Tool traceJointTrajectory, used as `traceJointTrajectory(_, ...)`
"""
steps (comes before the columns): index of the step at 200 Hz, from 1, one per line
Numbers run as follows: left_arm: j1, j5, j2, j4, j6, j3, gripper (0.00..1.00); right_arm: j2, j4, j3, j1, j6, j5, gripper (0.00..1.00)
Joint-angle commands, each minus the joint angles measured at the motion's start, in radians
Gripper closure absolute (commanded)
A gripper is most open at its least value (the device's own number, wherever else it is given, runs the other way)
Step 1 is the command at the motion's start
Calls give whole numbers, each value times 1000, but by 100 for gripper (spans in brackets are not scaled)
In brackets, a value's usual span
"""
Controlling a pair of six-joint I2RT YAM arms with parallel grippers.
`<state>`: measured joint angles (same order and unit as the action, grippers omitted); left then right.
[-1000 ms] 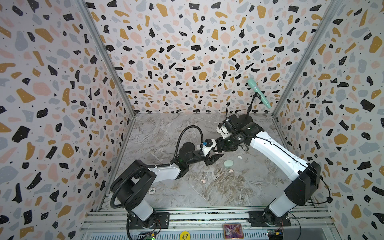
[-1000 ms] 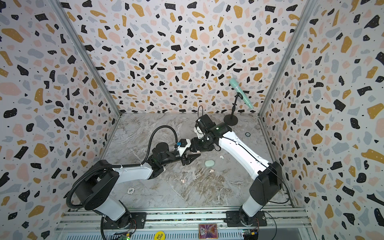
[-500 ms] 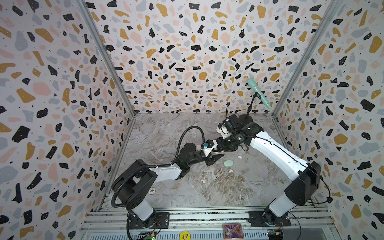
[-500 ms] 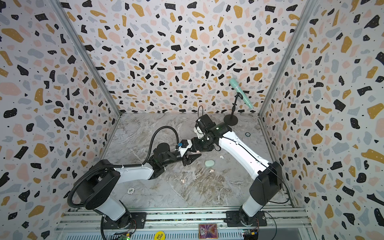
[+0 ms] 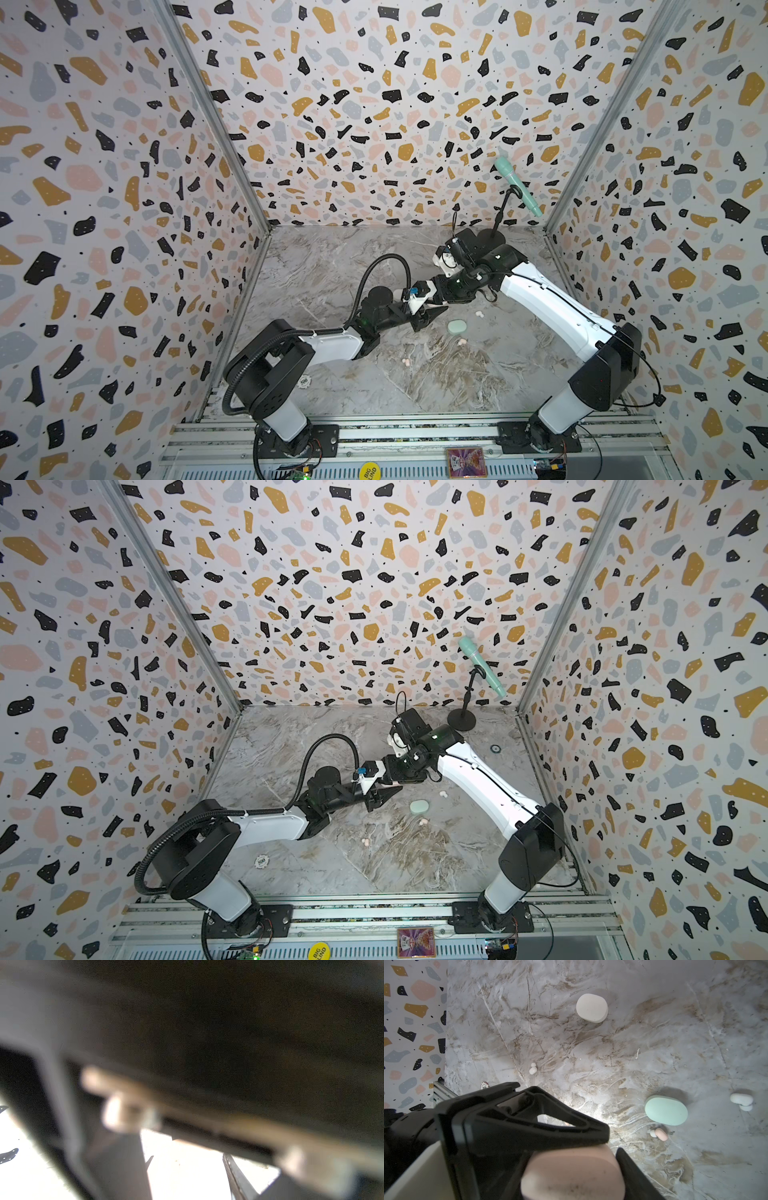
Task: Insert the wireless bluetooth earbuds into the charging case
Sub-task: 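Close the left gripper on the pink case held by the right gripper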
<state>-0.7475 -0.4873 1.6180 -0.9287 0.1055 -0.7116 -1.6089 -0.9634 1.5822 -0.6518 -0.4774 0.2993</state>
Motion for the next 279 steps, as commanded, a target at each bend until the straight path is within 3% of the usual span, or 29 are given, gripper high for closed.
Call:
traceJointTrajectory(1,-9,-8,-18,-16,31,4,50,41,5,28,4,-9,13,43)
traceJointTrajectory(54,-9,-23,-13,-5,31,-2,59,43,0,27,3,-10,14,43)
traceJointTrajectory(95,-9,-29,-13,9,36,-3,52,45,7,34,6,-20,16,43)
traceJointTrajectory(157,-10,-37,-13,31,52,-2,52,48,9,39,8,-27,24,43)
traceJointTrajectory(217,-9,-38,-17,29,54,-4,52,47,18,38,9,-33,39,43)
traceJointTrajectory(279,-9,-42,-11,33,54,-2,60,44,24,43,10,-38,50,43)
